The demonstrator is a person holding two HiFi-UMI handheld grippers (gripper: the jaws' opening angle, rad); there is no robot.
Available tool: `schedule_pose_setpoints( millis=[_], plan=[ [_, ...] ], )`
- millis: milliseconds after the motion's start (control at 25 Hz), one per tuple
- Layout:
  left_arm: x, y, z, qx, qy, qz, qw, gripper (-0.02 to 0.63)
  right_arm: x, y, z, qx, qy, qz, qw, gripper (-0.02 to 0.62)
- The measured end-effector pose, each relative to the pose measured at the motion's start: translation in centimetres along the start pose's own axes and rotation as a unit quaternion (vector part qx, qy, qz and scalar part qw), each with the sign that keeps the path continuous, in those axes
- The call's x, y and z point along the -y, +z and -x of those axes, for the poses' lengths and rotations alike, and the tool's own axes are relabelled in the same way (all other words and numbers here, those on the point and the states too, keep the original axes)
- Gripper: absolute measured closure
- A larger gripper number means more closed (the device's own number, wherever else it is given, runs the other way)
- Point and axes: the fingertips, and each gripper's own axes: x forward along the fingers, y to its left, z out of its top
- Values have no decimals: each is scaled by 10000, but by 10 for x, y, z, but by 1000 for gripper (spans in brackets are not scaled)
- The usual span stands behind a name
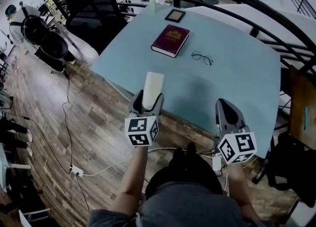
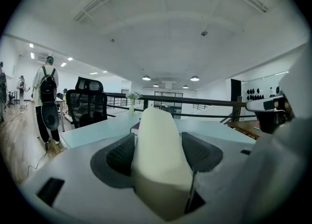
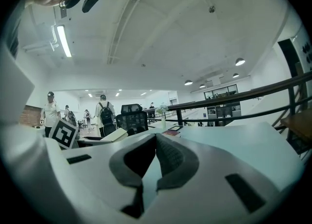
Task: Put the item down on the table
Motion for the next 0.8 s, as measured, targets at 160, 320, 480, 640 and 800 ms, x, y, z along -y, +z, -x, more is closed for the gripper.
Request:
schedule_pose_setpoints(
  millis=[160,320,480,640,800],
  plan=[
    [8,-7,-24,-156,-135,-118,9997,299,7,1,-6,30,-33,-31,10000,594],
    [11,-16,-44,-321,-196,-192,9991,299,8,1,-11,8,-29,-47,10000,592],
    [10,-30,-63,-497,-178,-182,9984,299,13,-2,-13,-44,-61,-66,9999,592],
    [9,-47,-81,-725,-176,-179,9971,299,22,-3,-13,-67,-168,-95,9998,594],
    [10,-65,-95,-956,-166,-234,9950,299,30,-6,-9,-71,-273,-118,9995,592]
  ],
)
